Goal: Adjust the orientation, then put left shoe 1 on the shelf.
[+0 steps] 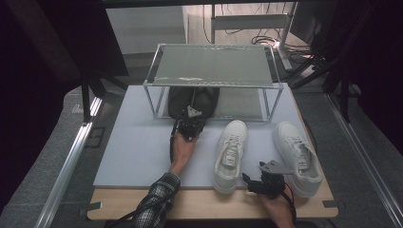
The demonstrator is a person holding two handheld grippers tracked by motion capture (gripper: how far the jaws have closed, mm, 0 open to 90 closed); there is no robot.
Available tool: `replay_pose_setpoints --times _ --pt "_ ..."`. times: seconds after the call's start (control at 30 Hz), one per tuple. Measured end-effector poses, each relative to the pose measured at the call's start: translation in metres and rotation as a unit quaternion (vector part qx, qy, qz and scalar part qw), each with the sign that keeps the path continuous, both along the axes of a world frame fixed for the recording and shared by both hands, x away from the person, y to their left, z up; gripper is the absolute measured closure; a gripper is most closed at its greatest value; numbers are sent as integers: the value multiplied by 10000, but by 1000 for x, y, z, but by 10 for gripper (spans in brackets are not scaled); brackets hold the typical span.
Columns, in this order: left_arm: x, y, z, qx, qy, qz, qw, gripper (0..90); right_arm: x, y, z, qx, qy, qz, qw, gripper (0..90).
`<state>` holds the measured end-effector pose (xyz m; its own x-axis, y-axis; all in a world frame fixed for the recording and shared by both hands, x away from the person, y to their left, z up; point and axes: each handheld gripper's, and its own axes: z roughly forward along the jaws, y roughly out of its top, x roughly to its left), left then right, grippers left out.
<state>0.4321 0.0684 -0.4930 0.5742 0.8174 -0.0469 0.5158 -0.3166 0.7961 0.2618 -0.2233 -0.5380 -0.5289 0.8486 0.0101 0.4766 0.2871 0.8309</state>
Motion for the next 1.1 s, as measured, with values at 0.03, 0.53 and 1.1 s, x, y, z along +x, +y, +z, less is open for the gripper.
replay_pose_setpoints --times 0.03,0.53,1.1 --pt "-1 0 1 19 -8 -29 10000 864 0 0 0 3 4 -2 10000 175" --pt "-16 8 7 -105 24 -246 9996 857 0 0 0 -5 -3 -4 10000 175" --pt "-35 32 11 -276 7 -236 9993 848 0 0 0 -29 1 -8 10000 175"
